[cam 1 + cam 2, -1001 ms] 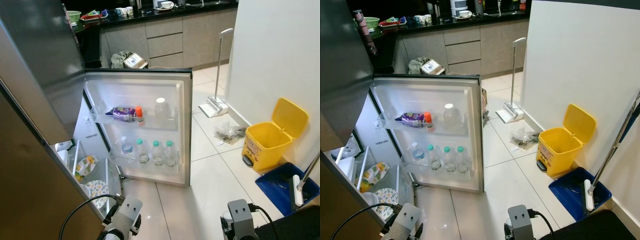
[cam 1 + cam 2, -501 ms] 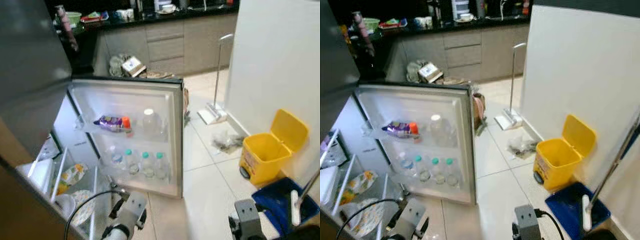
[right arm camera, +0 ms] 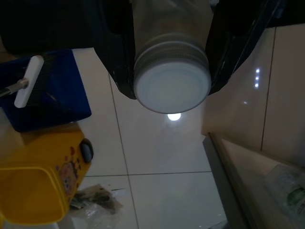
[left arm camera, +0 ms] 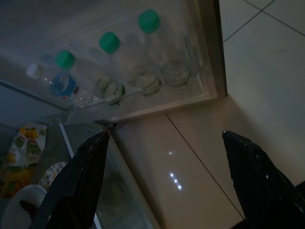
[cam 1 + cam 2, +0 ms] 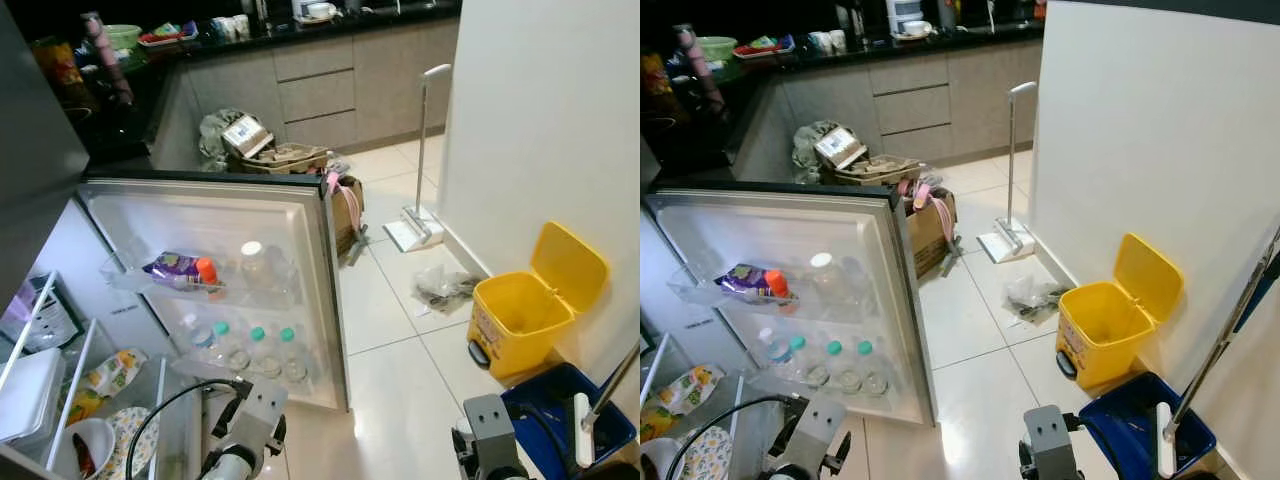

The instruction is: Restocking fridge

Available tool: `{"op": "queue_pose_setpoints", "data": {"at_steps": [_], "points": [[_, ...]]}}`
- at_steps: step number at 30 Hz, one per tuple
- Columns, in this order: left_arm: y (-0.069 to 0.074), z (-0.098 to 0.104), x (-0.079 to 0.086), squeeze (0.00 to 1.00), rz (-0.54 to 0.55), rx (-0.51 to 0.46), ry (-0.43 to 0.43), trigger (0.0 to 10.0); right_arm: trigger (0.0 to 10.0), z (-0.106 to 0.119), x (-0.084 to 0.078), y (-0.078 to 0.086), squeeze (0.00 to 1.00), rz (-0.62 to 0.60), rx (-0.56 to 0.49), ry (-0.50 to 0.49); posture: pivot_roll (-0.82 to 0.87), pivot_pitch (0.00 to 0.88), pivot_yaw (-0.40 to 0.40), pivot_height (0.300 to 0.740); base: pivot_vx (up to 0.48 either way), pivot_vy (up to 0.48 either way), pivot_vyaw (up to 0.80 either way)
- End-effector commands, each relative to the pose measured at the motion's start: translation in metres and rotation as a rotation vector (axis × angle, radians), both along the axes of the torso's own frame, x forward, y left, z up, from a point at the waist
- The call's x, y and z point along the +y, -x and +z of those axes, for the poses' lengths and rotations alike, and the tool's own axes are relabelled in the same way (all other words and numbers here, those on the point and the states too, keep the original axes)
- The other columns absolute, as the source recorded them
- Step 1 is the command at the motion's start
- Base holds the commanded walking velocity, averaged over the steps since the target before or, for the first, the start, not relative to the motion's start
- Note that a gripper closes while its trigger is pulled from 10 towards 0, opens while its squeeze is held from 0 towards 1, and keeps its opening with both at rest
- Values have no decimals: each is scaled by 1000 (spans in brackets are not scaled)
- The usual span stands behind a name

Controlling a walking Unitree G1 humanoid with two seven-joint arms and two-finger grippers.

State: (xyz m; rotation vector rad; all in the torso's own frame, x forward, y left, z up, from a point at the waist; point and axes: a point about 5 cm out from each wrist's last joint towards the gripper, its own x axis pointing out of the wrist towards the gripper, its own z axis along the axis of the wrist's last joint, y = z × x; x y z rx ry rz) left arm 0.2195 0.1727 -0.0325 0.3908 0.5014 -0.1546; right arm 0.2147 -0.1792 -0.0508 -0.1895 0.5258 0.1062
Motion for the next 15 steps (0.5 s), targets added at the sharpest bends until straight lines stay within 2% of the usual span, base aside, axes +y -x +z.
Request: {"op": "queue_pose_setpoints", "data": {"at_steps": [1, 8, 15], "points": [[3, -3, 5, 0, 26, 21, -8, 10000, 10000, 0, 7, 0, 0, 30, -5, -6, -156, 15, 43, 740, 0, 0, 0], [1, -1, 2, 0, 30, 0, 31, 10000, 10000, 1, 8, -2, 0, 44, -10, -7, -156, 13, 41, 740, 0, 0, 0], [-2, 0, 1, 0, 29, -9, 26, 10000, 10000, 3, 9, -4, 0, 50, -27, 3, -158, 11, 41, 740, 0, 0, 0]]}}
